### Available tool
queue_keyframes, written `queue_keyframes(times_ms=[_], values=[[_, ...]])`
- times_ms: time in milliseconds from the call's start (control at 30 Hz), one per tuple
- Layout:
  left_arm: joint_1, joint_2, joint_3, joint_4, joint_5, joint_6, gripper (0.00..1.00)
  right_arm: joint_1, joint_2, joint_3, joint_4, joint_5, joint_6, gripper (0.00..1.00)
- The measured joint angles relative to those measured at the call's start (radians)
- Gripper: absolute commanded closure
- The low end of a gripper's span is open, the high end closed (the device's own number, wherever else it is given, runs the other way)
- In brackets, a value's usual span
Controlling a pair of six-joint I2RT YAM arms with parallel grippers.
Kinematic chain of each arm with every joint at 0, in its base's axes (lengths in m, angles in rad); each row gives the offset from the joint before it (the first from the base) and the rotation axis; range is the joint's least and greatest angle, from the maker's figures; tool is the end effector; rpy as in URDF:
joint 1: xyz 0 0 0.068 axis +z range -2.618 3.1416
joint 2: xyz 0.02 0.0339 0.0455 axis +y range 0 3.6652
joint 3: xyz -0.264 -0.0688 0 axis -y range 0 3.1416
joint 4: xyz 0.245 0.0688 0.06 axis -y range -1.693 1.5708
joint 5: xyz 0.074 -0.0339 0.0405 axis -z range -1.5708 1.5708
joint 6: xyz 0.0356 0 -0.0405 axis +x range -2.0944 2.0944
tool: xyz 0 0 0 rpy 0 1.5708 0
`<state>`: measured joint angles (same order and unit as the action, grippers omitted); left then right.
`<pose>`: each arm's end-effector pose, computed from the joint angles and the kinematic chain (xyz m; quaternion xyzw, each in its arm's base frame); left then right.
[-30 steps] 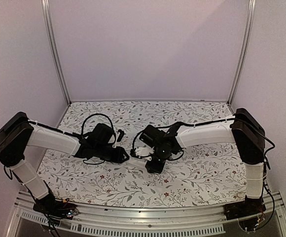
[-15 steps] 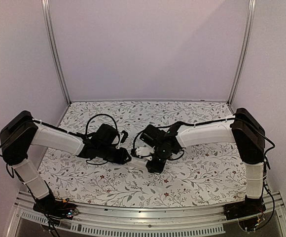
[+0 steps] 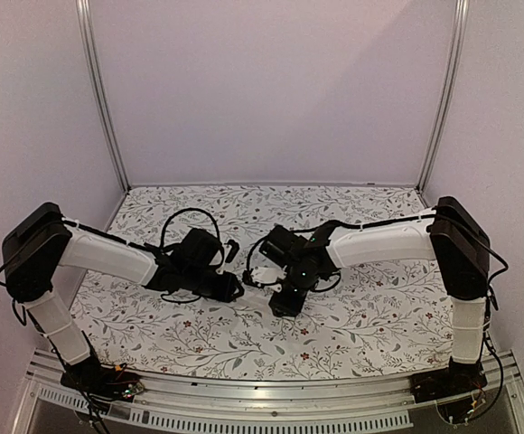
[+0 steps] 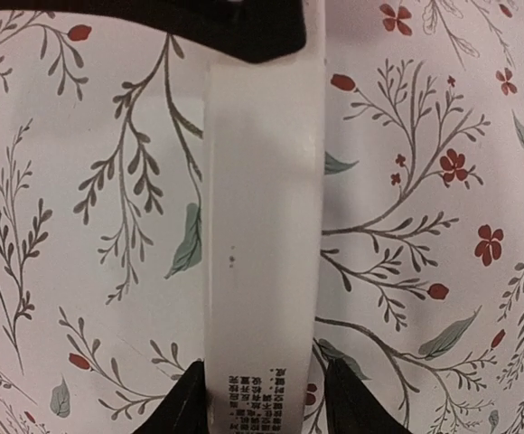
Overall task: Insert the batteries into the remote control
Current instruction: Load the battery cover onto the remote control without the battery cover.
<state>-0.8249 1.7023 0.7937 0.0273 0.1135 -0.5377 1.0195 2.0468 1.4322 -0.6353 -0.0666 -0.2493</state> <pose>0.2157 -0.2393 0.1345 0.1534 0.9272 -0.2540 0.2285 0.2129 0.3507 0.1520 -0.5890 0.7915 0.0904 0.1356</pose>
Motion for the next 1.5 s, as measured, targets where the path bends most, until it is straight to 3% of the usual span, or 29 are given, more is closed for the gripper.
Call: queue_keyframes(times_ms=[67,533,700,933,1133,1500], values=[[-0.001,-0.001,-0.004,0.003,-0.003,0.004,0.74,-0.002,-0.010,0.000,0.000,0.000,0.001,0.62],[-0.008,-0.024,-0.019,-0.018,-0.008,0.026,0.72,-0.003,-0.017,0.000,-0.005,-0.025,0.003,0.57],[-0.009,-0.024,-0.019,-0.018,-0.012,0.029,0.71,-0.003,-0.021,0.000,-0.011,-0.032,0.002,0.60],[-0.010,-0.027,-0.019,-0.025,-0.018,0.029,0.64,-0.004,-0.026,0.000,-0.016,-0.032,0.000,0.66],[-0.012,-0.042,-0.019,-0.063,-0.030,0.027,0.56,-0.005,-0.026,0.000,-0.022,-0.029,-0.002,0.65],[-0.012,-0.056,-0.021,-0.094,-0.051,0.020,0.55,0.006,-0.030,-0.013,-0.033,-0.004,-0.004,0.66]])
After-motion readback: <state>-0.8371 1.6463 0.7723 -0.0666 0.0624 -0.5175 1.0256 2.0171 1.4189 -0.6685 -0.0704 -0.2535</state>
